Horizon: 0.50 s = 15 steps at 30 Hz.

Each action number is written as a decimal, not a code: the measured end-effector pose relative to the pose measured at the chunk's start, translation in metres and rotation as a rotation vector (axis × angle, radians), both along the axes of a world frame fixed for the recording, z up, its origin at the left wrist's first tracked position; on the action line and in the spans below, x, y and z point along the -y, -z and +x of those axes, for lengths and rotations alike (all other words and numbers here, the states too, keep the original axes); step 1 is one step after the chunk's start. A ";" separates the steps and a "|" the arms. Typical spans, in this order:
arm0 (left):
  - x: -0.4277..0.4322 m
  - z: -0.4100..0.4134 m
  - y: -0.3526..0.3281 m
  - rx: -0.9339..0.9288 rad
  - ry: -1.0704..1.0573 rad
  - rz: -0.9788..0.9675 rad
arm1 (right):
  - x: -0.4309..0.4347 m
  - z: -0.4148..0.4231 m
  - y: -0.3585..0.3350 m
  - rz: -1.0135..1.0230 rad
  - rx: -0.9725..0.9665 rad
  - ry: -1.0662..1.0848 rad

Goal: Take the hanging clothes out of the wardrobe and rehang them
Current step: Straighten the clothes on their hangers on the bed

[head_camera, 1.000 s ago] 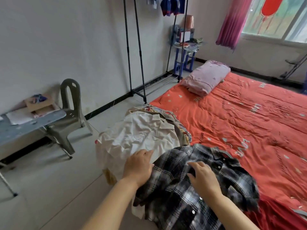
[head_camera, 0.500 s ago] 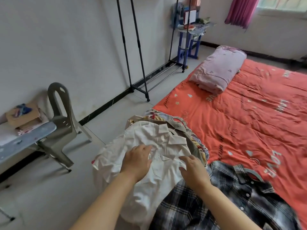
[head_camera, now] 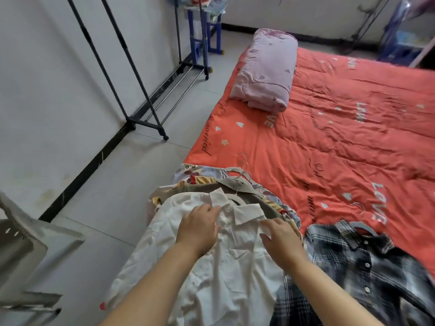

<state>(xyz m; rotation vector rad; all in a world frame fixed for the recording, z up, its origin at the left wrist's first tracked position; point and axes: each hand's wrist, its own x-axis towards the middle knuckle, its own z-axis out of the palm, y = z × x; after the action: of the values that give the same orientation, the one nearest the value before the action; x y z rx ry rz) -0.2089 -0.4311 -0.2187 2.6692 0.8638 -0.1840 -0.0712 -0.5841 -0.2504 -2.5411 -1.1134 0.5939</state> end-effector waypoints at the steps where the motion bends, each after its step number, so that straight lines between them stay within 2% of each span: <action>1: -0.012 0.004 0.008 0.000 0.024 -0.013 | -0.010 0.000 0.007 0.006 -0.019 0.028; 6: -0.054 0.020 0.052 -0.020 0.098 -0.074 | -0.056 0.007 0.053 -0.039 -0.048 0.107; 15: -0.078 0.046 0.140 -0.016 0.051 -0.139 | -0.125 0.062 0.149 -0.083 0.019 0.114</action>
<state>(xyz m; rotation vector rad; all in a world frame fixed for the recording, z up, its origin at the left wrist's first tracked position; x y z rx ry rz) -0.1625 -0.3528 -0.3591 2.5653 0.7594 -0.2679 -0.0089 -0.4590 -0.3994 -2.6654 -0.9603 0.5997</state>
